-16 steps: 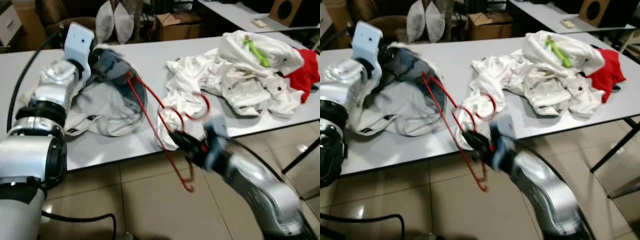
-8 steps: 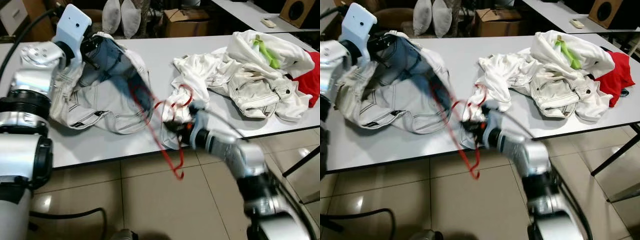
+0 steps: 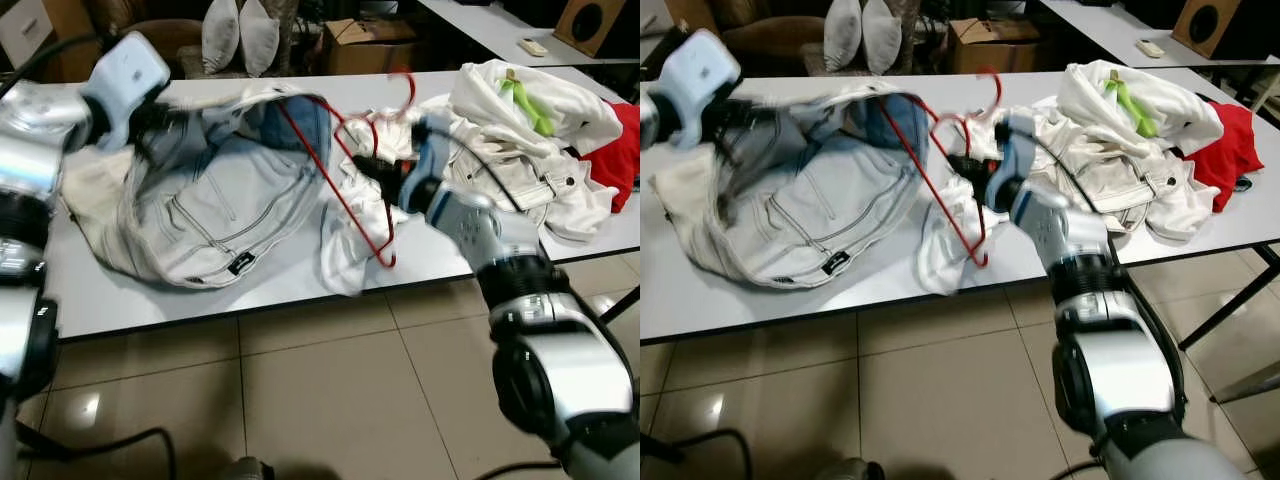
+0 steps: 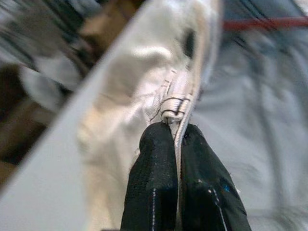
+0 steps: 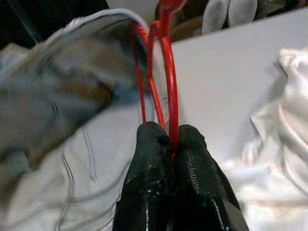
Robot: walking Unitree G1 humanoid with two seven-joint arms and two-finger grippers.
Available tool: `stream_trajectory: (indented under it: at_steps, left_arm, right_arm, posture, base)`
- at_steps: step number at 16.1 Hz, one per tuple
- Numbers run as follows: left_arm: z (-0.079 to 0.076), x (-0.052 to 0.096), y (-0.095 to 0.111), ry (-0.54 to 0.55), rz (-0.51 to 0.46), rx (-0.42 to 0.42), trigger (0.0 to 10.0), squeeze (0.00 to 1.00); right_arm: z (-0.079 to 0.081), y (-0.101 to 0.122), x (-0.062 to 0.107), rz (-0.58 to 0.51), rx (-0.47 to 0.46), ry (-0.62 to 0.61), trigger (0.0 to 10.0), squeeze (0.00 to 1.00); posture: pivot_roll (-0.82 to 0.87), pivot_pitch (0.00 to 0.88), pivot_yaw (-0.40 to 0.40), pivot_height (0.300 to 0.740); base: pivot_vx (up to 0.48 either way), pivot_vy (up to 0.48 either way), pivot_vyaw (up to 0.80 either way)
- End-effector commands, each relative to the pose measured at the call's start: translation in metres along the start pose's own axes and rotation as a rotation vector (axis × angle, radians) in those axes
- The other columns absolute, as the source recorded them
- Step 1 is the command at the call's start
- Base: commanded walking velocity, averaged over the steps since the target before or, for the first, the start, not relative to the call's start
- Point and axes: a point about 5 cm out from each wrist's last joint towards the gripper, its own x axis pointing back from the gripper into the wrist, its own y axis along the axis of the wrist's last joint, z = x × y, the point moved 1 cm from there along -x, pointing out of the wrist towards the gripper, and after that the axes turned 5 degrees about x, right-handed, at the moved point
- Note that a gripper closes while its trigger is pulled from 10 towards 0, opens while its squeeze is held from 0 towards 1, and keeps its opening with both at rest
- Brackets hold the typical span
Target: Hang hanger
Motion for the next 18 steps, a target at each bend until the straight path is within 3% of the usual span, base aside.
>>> stream_trajectory:
  at_steps: [1,3,5,7,8,9,10,11,12,14,15,18]
  left_arm:
    - [-0.017,0.004,0.022,-0.184,-0.113,0.060,0.0,0.00]
    - [-0.027,0.000,0.036,-0.239,-0.204,0.143,0.0,0.00]
    - [-0.034,-0.002,0.094,-0.334,-0.509,0.434,0.0,0.00]
    - [-0.031,0.007,0.122,-0.356,-0.651,0.537,0.0,0.00]
    - [-0.022,0.009,0.137,-0.284,-0.707,0.566,0.0,0.00]
    - [-0.019,0.009,0.140,-0.235,-0.702,0.558,0.0,0.00]
    - [-0.025,0.001,0.127,-0.202,-0.598,0.485,0.0,0.00]
    - [-0.029,-0.002,0.121,-0.195,-0.551,0.466,0.0,0.00]
    - [-0.032,-0.002,0.120,-0.204,-0.549,0.486,0.0,0.00]
    - [-0.054,-0.010,0.112,-0.280,-0.536,0.593,0.0,0.00]
    - [-0.065,-0.012,0.108,-0.318,-0.490,0.570,0.0,0.00]
    - [-0.074,-0.013,0.071,-0.291,-0.263,0.288,0.0,0.00]
  right_arm:
    - [0.003,0.020,-0.005,-0.100,-0.062,0.001,10.0,0.00]
    - [0.008,0.023,-0.010,-0.125,-0.112,0.013,10.0,0.00]
    - [0.015,0.022,-0.018,-0.149,-0.169,0.017,10.0,0.00]
    - [0.016,0.021,-0.020,-0.155,-0.177,0.000,10.0,0.00]
    - [0.017,0.021,-0.022,-0.161,-0.190,-0.001,10.0,0.00]
    - [0.018,0.021,-0.023,-0.162,-0.196,0.002,10.0,0.00]
    - [0.018,0.014,-0.023,-0.150,-0.201,0.003,10.0,0.00]
    - [0.018,0.010,-0.023,-0.144,-0.203,0.000,10.0,0.00]
    - [0.017,0.009,-0.023,-0.142,-0.211,-0.001,10.0,0.00]
    - [0.019,-0.018,-0.024,-0.090,-0.261,-0.013,10.0,0.00]
    - [0.020,-0.027,-0.025,-0.072,-0.266,-0.019,10.0,0.00]
    - [0.022,-0.020,-0.024,-0.118,-0.321,0.037,10.0,0.00]
  posture:
    - [0.01,0.000,-0.053,0.740]
    - [0.01,0.000,-0.055,0.740]
    - [0.01,0.000,-0.052,0.740]
    - [0.02,0.000,-0.053,0.740]
    - [0.02,0.000,-0.053,0.740]
    - [0.03,0.000,-0.049,0.740]
    - [0.03,0.000,-0.046,0.740]
    - [0.03,0.000,-0.046,0.740]
    - [0.03,0.000,-0.044,0.740]
    - [0.03,0.000,-0.051,0.740]
    - [0.04,0.000,-0.053,0.740]
    - [0.04,0.000,-0.052,0.740]
  base:
    - [0.000,0.000,0.00]
    - [0.000,0.000,0.00]
    - [0.000,0.000,0.00]
    - [0.000,0.000,0.00]
    - [0.000,0.000,0.00]
    - [0.000,0.000,0.00]
    - [0.000,0.000,0.00]
    - [0.000,0.000,0.00]
    - [0.000,0.000,0.00]
    - [0.000,0.000,0.00]
    - [0.000,0.000,0.00]
    - [0.000,0.000,0.00]
